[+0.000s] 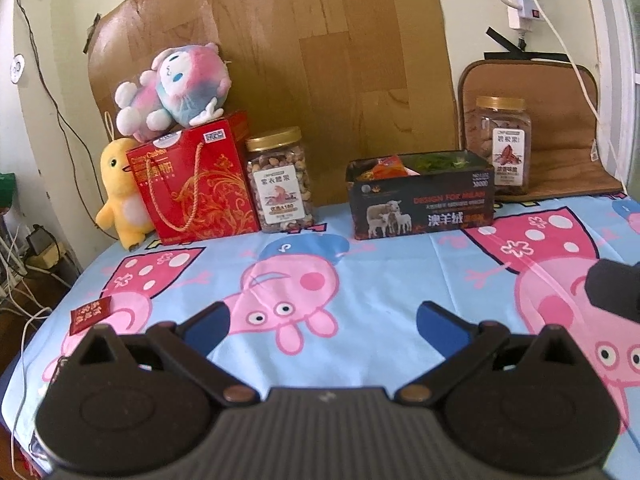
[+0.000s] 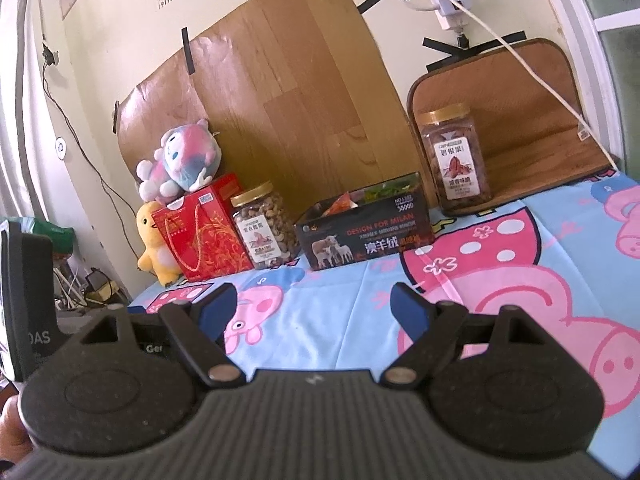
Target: Organize snacks
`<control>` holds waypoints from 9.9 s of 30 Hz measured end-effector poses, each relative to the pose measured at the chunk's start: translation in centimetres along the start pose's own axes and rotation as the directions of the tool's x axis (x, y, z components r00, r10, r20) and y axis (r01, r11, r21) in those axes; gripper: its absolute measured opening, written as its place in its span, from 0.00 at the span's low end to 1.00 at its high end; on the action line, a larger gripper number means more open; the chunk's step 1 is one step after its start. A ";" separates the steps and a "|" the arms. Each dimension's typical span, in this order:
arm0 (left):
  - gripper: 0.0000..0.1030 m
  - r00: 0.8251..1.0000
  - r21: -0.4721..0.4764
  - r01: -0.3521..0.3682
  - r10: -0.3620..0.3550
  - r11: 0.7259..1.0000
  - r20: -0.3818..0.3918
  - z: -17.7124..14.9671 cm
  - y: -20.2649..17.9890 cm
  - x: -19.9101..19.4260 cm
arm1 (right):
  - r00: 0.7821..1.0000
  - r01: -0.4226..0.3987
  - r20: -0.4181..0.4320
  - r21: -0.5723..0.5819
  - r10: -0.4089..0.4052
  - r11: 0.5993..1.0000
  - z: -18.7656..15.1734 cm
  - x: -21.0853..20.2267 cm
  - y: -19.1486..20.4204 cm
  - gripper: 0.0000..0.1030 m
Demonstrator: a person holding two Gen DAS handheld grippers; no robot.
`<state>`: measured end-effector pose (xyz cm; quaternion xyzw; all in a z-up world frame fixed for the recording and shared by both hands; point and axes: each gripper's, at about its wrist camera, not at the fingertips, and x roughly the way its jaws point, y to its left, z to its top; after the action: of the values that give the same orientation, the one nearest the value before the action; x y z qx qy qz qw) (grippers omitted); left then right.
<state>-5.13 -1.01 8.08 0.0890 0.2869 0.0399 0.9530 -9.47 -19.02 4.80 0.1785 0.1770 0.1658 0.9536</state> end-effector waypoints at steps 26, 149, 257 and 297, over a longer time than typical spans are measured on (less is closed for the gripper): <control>1.00 0.993 0.032 0.111 -0.109 0.993 -0.050 -0.6 -1.2 -0.6 | 1.000 0.021 0.020 0.018 -0.021 1.000 -0.2 -0.9 -0.5 0.83; 1.00 0.996 -0.139 0.074 -0.066 0.988 0.059 4.8 2.2 -0.6 | 0.998 0.065 0.006 -0.217 -0.066 0.974 5.4 0.3 1.0 1.00; 1.00 0.997 -0.082 0.078 -0.080 0.994 -0.012 4.1 -1.7 2.5 | 0.993 0.111 -0.014 -0.152 -0.114 0.982 3.4 0.5 -2.4 1.00; 1.00 0.995 -0.116 0.082 -0.087 0.990 -0.039 4.1 1.3 4.2 | 0.994 0.075 -0.067 -0.126 -0.084 0.989 3.7 5.2 -0.9 0.92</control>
<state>0.62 0.17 9.44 0.0213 0.3087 0.0179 0.9508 -3.21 -18.85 6.25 0.1060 0.2075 0.1447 0.9617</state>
